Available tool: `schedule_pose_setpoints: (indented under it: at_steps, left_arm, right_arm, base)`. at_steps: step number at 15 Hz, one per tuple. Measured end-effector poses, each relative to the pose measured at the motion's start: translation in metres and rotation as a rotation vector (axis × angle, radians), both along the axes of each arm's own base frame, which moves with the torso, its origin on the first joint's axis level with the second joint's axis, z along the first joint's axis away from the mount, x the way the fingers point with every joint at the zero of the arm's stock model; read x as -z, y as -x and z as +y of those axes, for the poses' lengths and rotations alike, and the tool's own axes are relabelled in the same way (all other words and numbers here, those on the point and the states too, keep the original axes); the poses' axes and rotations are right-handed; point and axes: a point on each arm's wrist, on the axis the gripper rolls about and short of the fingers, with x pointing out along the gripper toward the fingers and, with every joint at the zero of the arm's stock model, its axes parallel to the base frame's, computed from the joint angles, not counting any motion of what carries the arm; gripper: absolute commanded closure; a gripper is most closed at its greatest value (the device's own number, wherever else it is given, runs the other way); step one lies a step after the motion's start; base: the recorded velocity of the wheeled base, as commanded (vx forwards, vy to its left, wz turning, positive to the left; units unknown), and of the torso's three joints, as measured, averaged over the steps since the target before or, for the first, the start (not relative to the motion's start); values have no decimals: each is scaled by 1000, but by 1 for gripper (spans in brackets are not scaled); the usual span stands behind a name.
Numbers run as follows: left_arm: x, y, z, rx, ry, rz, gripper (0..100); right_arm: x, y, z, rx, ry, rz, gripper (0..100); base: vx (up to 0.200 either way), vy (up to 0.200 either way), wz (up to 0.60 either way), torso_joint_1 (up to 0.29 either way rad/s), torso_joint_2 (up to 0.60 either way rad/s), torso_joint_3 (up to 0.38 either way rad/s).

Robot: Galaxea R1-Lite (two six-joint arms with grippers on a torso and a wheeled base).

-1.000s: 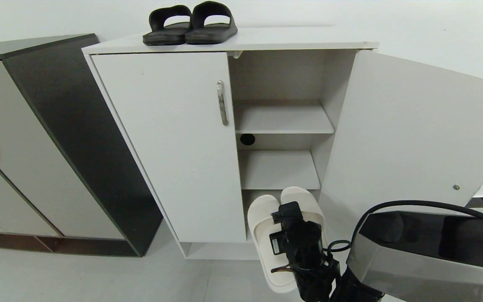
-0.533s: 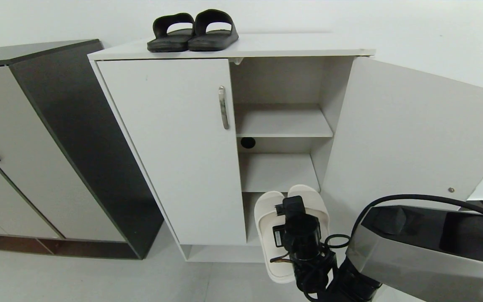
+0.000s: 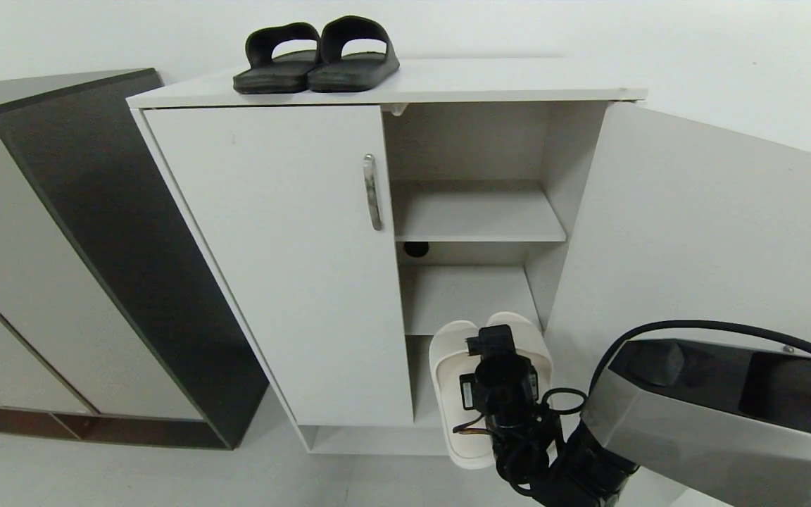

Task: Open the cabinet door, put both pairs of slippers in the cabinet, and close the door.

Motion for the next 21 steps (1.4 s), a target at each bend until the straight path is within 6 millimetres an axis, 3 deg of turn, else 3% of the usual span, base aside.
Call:
schedule_pose_setpoints:
  at_steps: [6,11,21]
  left_arm:
    - [0,0,0,-1,0,0,100]
    - [0,0,0,0,0,0,100]
    - [0,0,0,0,2,0,100]
  right_arm:
    - [10,-2,3,-15,-2,4,100]
    - [24,-14,8,-14,-20,-8,100]
    - [32,-82,22,42,-32,-17,100]
  base:
    - [200,0,0,6,2,1]
    - [0,0,0,0,0,0]
    - [0,0,0,0,0,0]
